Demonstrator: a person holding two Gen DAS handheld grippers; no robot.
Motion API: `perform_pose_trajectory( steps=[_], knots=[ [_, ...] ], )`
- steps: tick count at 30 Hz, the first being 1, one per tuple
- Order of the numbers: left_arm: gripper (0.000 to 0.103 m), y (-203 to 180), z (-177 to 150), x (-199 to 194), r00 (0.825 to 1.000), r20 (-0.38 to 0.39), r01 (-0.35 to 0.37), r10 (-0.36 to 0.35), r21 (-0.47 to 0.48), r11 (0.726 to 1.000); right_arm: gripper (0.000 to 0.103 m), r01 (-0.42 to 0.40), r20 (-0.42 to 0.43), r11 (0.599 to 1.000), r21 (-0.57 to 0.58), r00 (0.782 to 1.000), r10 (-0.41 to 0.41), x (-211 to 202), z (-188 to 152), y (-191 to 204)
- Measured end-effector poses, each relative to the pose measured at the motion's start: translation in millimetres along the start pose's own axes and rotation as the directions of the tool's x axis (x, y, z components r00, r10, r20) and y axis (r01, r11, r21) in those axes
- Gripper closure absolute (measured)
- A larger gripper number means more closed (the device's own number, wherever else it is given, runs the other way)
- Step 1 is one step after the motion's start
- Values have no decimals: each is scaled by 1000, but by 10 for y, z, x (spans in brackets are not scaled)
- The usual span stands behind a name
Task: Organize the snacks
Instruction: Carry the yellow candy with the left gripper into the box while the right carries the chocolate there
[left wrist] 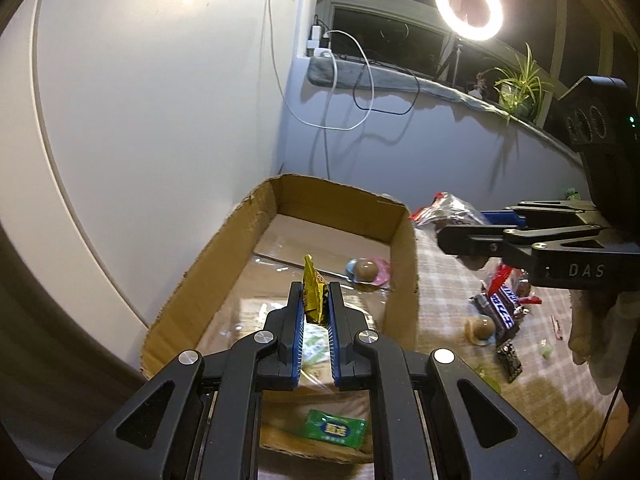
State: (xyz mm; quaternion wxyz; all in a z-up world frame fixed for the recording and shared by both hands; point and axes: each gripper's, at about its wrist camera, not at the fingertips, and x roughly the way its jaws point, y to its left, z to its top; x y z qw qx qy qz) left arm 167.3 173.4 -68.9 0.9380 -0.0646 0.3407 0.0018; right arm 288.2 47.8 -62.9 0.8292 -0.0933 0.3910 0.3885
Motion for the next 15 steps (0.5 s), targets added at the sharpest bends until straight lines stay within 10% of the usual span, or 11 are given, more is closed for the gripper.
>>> perform_pose_trajectory(
  steps=[15],
  knots=[
    [94,144,-5,134,1000,-18,-15,15,-17,1000,65,-27,-58,1000,5,998,28,541,167,49]
  ],
)
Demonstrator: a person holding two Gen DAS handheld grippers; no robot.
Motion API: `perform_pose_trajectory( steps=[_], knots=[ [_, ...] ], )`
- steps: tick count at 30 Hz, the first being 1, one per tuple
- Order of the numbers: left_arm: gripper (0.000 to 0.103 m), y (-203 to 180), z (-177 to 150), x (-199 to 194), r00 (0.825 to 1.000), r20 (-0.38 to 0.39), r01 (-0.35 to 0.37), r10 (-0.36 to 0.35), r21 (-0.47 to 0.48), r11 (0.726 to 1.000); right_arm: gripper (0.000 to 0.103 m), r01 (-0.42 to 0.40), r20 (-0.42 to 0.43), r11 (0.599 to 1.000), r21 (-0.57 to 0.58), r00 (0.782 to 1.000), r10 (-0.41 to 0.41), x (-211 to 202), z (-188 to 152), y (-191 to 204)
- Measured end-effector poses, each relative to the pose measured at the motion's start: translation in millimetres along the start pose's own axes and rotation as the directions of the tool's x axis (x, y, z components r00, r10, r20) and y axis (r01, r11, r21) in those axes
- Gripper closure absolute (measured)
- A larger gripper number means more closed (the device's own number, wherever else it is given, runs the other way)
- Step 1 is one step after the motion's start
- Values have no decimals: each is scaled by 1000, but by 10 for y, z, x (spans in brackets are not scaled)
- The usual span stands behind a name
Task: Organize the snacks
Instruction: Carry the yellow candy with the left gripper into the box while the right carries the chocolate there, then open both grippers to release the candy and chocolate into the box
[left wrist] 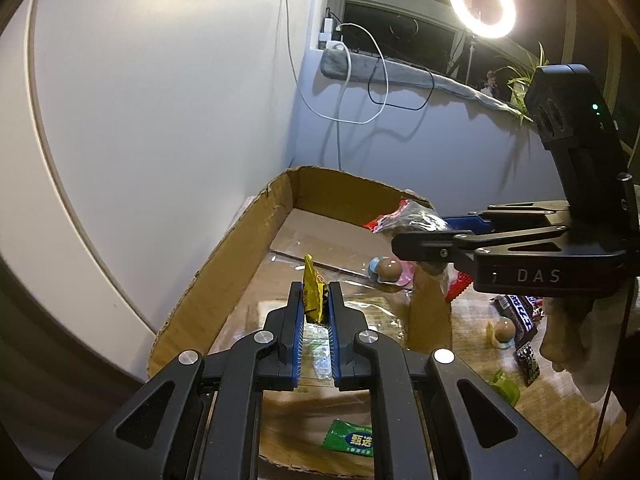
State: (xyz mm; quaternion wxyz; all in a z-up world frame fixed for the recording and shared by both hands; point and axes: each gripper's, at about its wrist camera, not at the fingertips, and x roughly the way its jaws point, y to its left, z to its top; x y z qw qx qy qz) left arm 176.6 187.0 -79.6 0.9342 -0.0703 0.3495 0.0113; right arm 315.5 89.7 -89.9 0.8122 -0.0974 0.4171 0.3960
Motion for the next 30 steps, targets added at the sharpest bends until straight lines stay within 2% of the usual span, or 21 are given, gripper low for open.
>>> perform_pose_trajectory(
  steps=[10,12,13,14,15,18,24,26,30],
  knots=[
    [92,10,2,45,1000,-6,-10,10,0,1000,65,4,-13,1000,5,1000,-4,117,43,-24],
    [85,8,1,46,1000,-6,-12,12,-1,1000,56,16,-8,1000,-1,1000,-16,108,48,-11],
    [76,10,2,46,1000,-7,-15,15,-2,1000,51,20,-2,1000,-2,1000,-20,100,50,-2],
    [67,10,2,39,1000,-5,-17,17,-4,1000,37,28,9,1000,-1,1000,-28,78,54,3],
    [62,15,1,29,1000,0,-22,22,-8,1000,28,31,18,1000,0,999,-31,62,61,1],
    [59,17,0,8,1000,7,-24,24,-7,1000,19,45,37,999,16,998,-46,15,79,-10],
    [49,-18,-7,-44,1000,17,-26,26,4,1000,14,67,46,997,41,997,-69,-28,95,-37],
    [37,-39,-16,-65,999,22,-24,24,10,1000,14,73,43,997,39,996,-75,-47,89,-35],
    [36,-69,-28,-101,999,28,-24,24,15,1000,13,85,43,996,37,995,-86,-103,61,-36]
  ],
)
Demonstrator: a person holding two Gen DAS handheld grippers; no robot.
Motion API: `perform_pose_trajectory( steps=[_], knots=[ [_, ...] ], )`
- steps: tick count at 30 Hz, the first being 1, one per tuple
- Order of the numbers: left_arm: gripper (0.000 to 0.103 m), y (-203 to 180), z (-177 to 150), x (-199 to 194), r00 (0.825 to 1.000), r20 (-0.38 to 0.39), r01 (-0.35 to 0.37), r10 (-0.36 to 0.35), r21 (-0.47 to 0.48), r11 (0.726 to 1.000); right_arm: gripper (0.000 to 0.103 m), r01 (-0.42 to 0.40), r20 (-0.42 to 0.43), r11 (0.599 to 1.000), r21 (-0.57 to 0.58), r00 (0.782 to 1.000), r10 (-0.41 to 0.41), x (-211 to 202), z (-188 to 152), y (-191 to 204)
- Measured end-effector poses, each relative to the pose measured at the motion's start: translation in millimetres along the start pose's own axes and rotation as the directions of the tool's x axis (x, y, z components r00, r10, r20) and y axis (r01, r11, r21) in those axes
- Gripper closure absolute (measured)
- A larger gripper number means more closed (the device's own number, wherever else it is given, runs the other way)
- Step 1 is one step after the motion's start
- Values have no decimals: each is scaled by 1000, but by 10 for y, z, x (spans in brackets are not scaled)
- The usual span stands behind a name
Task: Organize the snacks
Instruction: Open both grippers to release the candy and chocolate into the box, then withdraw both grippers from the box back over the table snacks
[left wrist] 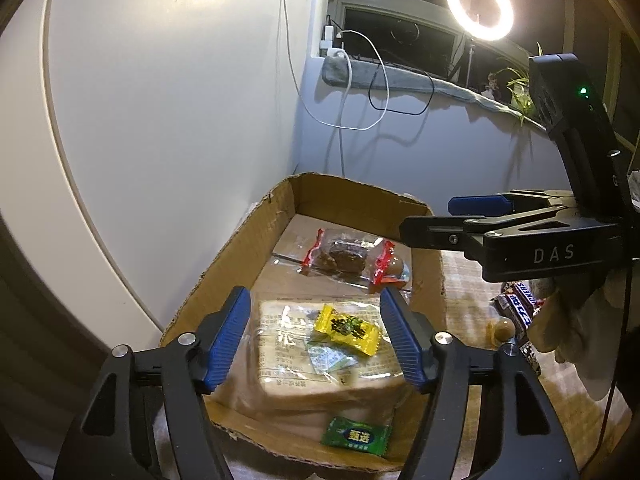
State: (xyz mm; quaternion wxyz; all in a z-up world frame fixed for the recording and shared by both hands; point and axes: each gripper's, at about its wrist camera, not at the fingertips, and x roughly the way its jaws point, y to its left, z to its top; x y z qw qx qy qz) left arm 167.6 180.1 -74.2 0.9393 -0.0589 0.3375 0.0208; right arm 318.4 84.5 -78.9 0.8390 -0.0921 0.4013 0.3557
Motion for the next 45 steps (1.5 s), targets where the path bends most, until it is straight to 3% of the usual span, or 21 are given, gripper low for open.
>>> perform_pose_trajectory(
  steps=[5,12,24,37,43,45],
  knots=[
    [26,-60,-24,-53,1000,2,-4,4,6,1000,13,7,8,1000,16,1000,-8,-132,-58,-53],
    [26,-208,-65,-157,1000,9,3,-4,25,1000,13,16,26,999,44,1000,-17,-464,-218,-190],
    [26,-596,-185,-227,996,-10,89,-89,48,995,13,68,73,989,134,994,-78,-1212,-767,-690],
    [49,-1055,-470,-140,978,-98,189,-184,40,981,13,132,38,966,223,989,-144,-1668,-1477,-1166],
    [73,-1308,-696,24,951,-189,253,-246,15,967,13,75,1,970,230,997,-77,-1534,-1690,-1110],
    [73,-1407,-770,69,939,-222,273,-263,16,962,25,37,-25,975,218,999,-33,-1417,-1728,-1040]
  ],
)
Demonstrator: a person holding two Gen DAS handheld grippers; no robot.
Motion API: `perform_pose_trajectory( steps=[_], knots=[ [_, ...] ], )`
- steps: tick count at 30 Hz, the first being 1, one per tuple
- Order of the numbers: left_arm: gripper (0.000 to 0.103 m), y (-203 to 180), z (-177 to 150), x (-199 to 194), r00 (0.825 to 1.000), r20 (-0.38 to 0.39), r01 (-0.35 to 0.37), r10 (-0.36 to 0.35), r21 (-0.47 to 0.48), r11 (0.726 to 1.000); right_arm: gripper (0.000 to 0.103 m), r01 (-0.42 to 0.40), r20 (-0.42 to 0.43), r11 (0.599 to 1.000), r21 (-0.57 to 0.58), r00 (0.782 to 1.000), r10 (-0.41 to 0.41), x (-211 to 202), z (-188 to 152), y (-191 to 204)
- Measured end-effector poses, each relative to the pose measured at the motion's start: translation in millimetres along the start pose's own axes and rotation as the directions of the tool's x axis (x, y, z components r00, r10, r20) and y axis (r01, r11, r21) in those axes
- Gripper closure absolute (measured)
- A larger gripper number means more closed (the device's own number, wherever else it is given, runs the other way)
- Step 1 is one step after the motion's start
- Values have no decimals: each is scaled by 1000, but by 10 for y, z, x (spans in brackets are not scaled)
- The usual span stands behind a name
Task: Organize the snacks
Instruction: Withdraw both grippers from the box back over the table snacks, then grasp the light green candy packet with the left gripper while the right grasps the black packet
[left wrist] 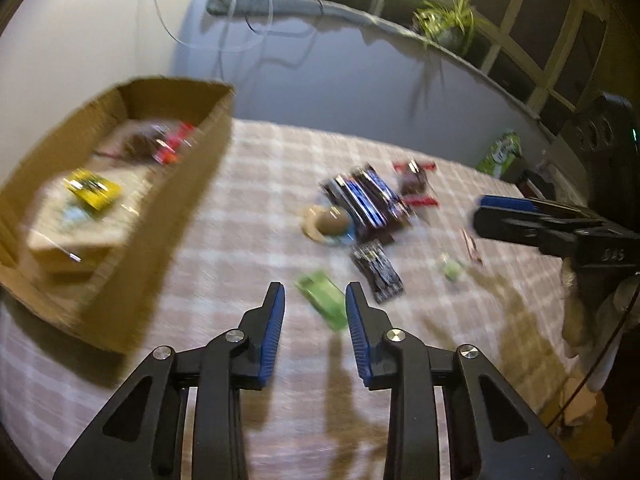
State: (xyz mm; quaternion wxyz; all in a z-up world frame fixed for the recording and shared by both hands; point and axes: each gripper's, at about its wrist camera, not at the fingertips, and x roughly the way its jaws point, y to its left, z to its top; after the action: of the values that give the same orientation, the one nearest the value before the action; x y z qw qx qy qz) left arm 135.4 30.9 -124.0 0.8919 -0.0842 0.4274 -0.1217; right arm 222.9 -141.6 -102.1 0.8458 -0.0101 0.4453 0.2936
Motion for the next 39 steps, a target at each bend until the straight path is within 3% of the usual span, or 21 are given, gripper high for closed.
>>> perform_pose_trajectory(
  steps=[3,9,16,20,23,39],
  knots=[
    [73,-98,-50,108,999,-37,4,-3,18,1000,42,-34,-62,999,-13,998,33,226,-34,103],
    [74,-131,-73,228,998,-64,-27,29,23,999,52,-68,-124,998,-9,990,66,561,-73,231],
    [74,-154,-92,270,996,-70,-47,50,54,997,58,-21,-166,999,-50,986,12,805,-61,338],
    [74,-163,-81,286,996,-71,-50,54,55,997,70,30,-182,994,-110,982,-49,871,-66,404],
    [74,-169,-54,316,996,-72,-56,59,54,997,77,31,-189,994,-109,981,-51,860,-61,368],
    [78,-274,25,426,989,-47,-136,144,134,982,78,53,-177,995,-86,982,-68,738,-134,233]
  ],
)
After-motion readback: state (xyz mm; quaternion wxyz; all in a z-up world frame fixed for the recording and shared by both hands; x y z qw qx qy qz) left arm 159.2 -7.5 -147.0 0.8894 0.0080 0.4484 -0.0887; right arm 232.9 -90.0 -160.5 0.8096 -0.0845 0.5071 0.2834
